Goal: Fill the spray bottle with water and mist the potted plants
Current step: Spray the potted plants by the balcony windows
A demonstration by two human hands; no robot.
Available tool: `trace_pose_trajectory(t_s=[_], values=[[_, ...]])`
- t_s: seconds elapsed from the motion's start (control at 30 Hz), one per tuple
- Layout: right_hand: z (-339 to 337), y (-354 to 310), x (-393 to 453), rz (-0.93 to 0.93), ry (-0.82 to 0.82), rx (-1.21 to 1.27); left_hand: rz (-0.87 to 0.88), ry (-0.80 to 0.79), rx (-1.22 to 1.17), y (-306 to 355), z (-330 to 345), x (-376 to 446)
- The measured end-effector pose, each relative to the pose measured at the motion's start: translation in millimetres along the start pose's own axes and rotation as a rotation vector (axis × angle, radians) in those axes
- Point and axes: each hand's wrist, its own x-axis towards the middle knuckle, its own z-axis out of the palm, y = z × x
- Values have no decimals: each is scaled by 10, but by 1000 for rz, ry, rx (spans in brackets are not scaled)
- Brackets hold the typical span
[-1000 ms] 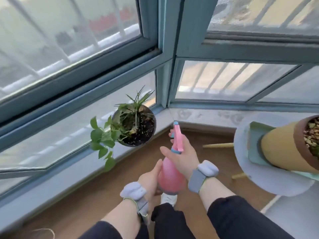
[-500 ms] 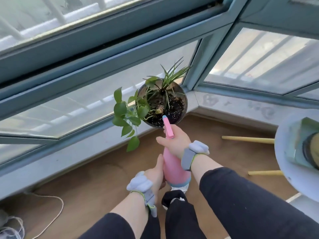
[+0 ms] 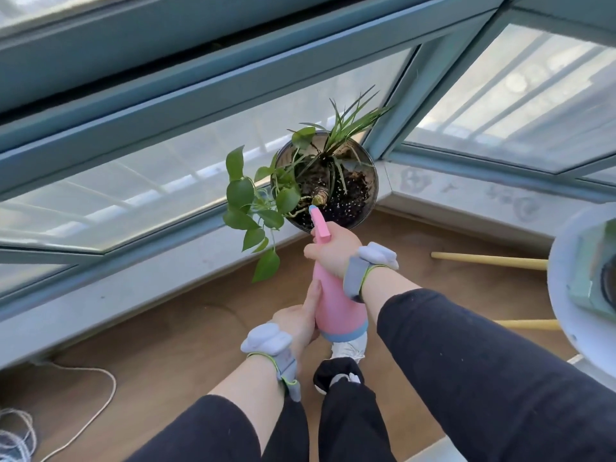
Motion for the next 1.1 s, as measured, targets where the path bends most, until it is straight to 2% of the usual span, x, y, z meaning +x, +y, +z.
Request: trace_pose_trajectory(t_s=[0.4,0.67,0.83,1.1], values=[[105,5,120,19,-25,-70,43,-49,-10,30,-40,-39],[26,-45,146,24,29,-25,99,-21,-18,203,-31,-106],[-142,-106,192,38,119,-53,165,-15,26,375,3,-65],[-409,-109,299,96,175,59,218,-24,61,581,106,40]])
